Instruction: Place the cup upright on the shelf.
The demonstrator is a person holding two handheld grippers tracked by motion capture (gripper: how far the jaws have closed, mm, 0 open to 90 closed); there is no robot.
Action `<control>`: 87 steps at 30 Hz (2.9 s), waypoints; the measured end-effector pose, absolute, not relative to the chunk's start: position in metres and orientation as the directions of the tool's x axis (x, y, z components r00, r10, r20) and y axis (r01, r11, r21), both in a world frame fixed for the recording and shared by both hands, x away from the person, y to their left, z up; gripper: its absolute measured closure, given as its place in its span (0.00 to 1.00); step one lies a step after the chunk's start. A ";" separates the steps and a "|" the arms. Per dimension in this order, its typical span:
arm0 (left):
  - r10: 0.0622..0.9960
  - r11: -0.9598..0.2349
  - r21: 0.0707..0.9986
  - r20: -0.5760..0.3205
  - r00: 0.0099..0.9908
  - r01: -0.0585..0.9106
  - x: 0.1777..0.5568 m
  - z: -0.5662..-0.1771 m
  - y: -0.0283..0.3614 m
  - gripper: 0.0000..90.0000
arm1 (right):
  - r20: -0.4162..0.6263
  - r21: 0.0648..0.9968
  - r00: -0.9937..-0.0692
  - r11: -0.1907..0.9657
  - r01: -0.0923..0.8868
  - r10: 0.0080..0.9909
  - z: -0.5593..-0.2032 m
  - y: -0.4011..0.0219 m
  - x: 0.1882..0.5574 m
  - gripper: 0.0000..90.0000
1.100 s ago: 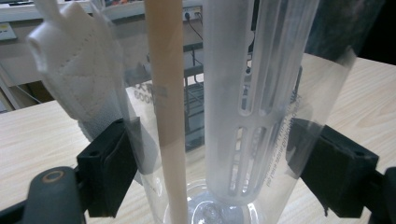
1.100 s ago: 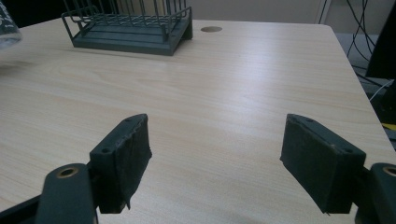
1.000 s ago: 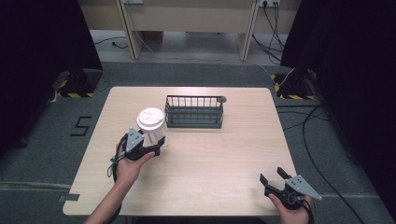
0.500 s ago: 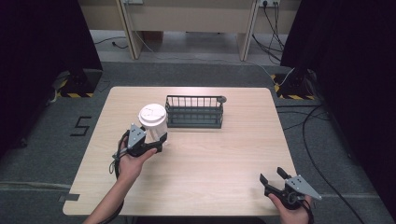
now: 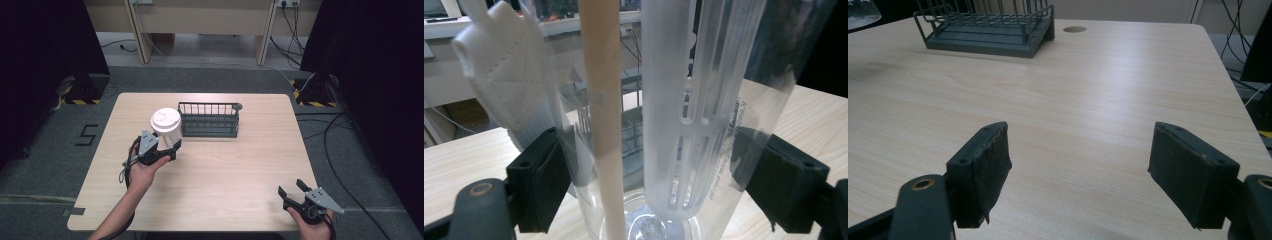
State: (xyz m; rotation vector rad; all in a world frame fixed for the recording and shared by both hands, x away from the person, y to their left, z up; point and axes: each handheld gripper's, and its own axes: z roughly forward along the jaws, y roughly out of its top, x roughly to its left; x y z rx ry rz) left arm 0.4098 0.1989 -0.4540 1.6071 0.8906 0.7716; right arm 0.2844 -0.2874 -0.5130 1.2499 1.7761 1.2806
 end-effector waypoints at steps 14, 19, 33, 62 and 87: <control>0.854 -0.124 0.982 0.031 0.519 0.146 0.416 -0.448 0.190 0.20 | 0.048 0.937 -0.369 0.086 0.339 0.928 -0.513 -0.288 0.284 0.28; 0.852 -0.123 0.982 0.031 0.522 0.141 0.418 -0.446 0.187 0.20 | 0.048 0.936 -0.370 0.087 0.340 0.928 -0.513 -0.287 0.285 0.28; 0.844 -0.128 0.983 0.041 0.535 0.128 0.426 -0.437 0.177 0.20 | 0.044 0.936 -0.372 0.091 0.339 0.927 -0.513 -0.288 0.285 0.28; 0.839 -0.110 0.987 0.029 0.544 0.117 0.446 -0.420 0.159 0.20 | 0.040 0.936 -0.373 0.095 0.338 0.927 -0.513 -0.288 0.285 0.28; 0.837 -0.112 0.988 0.036 0.546 0.108 0.468 -0.405 0.145 0.20 | 0.048 0.936 -0.372 0.089 0.341 0.927 -0.513 -0.288 0.285 0.28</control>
